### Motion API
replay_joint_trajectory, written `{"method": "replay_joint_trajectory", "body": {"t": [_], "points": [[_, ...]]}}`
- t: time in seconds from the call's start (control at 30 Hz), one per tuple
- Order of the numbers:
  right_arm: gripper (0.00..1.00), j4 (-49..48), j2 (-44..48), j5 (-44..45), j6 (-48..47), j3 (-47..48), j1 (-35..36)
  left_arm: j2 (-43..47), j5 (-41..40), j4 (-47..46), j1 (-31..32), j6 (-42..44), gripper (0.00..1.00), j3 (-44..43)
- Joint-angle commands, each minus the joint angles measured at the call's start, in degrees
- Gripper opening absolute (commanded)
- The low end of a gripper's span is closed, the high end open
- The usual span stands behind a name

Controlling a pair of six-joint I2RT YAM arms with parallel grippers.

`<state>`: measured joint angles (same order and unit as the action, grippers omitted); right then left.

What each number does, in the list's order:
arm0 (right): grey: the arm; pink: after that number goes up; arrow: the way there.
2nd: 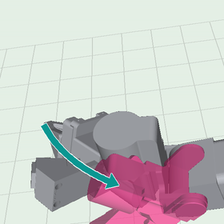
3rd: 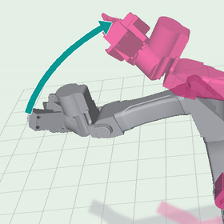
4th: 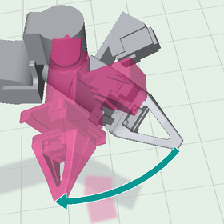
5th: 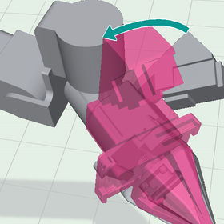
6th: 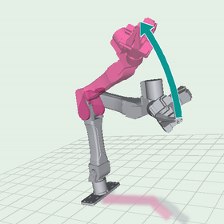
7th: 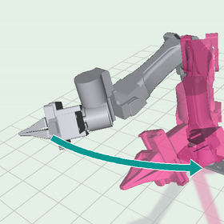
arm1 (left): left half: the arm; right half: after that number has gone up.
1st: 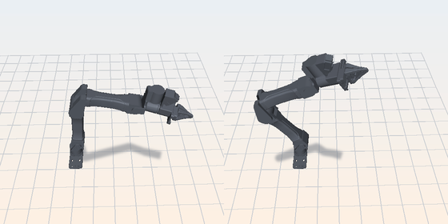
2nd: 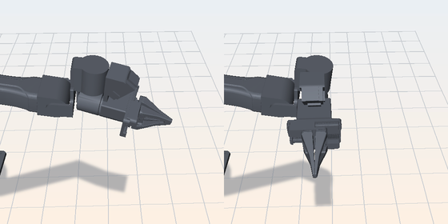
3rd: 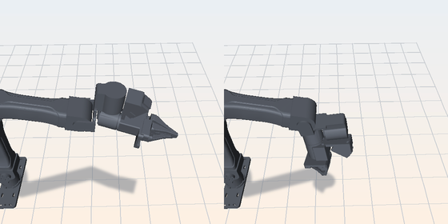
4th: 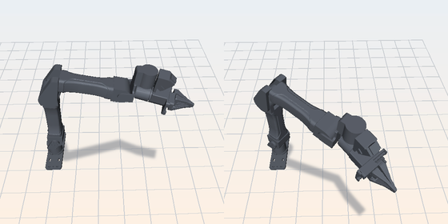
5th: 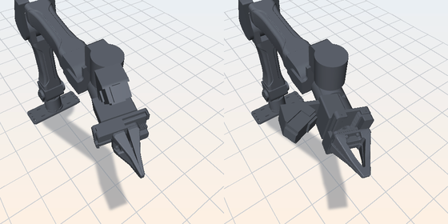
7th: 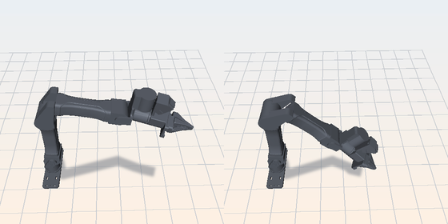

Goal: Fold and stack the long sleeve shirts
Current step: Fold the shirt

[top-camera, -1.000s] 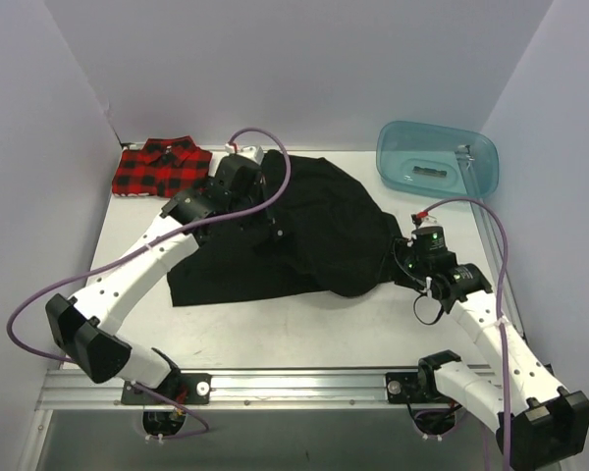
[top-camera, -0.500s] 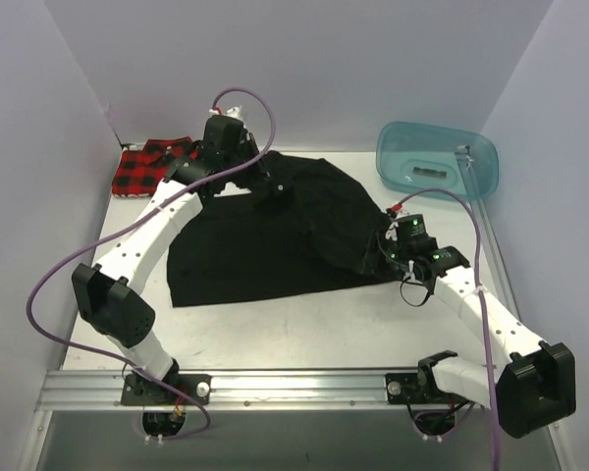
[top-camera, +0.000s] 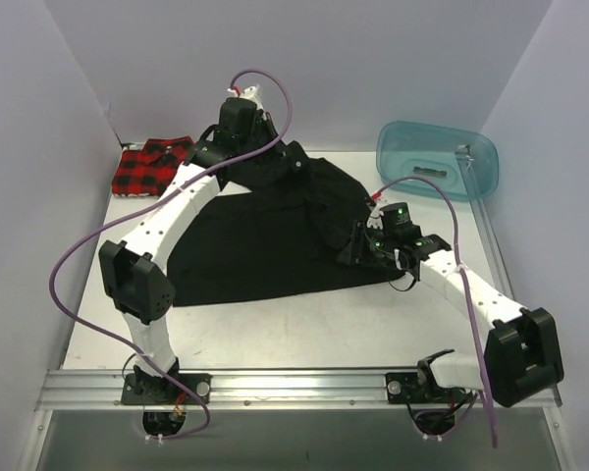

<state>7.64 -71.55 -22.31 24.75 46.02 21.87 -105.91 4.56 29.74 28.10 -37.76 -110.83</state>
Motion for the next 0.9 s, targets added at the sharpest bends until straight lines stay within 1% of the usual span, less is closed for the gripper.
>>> {"method": "replay_joint_trajectory", "body": {"t": [0.0, 0.13, 0.2, 0.3, 0.43, 0.5, 0.6, 0.77, 0.87], "points": [[0.41, -2.89, -4.47, -1.70, -1.38, 3.02, 0.37, -1.32, 1.86, -2.49, -0.50, -0.73, 0.00, -3.43], [0.41, -5.88, -10.00, -1.25, -1.02, 3.72, 0.19, -2.02, 1.42, -2.49, -0.85, -1.79, 0.00, -4.40], [0.41, -8.85, -11.41, -0.99, -0.06, 3.90, 0.11, -2.72, 1.42, -2.58, -1.20, -3.28, 0.00, -4.75], [0.42, -12.55, -12.82, 2.52, 1.61, 3.11, -0.51, -3.60, 1.59, -2.58, -1.64, -4.60, 0.00, -5.10], [0.42, -16.60, -15.28, 4.28, 5.38, 2.50, -4.46, -4.13, 3.79, -2.58, -2.17, -5.40, 0.00, -3.88], [0.43, -18.36, -15.64, 5.43, 7.40, 1.80, -7.26, -3.35, 5.02, -2.49, -2.61, -5.31, 0.00, -2.03], [0.45, -20.47, -15.73, 5.87, 10.14, 0.92, -9.56, -1.33, 6.77, -1.97, -3.75, -5.31, 0.00, 1.74], [0.45, -20.91, -15.20, 3.76, 10.66, 0.21, -9.30, 2.54, 10.46, 0.93, -5.86, -4.43, 0.00, 7.98], [0.45, -21.44, -13.18, 3.15, 11.19, -2.16, -8.77, 5.62, 13.36, 2.60, -6.82, -3.20, 0.00, 12.55]]}}
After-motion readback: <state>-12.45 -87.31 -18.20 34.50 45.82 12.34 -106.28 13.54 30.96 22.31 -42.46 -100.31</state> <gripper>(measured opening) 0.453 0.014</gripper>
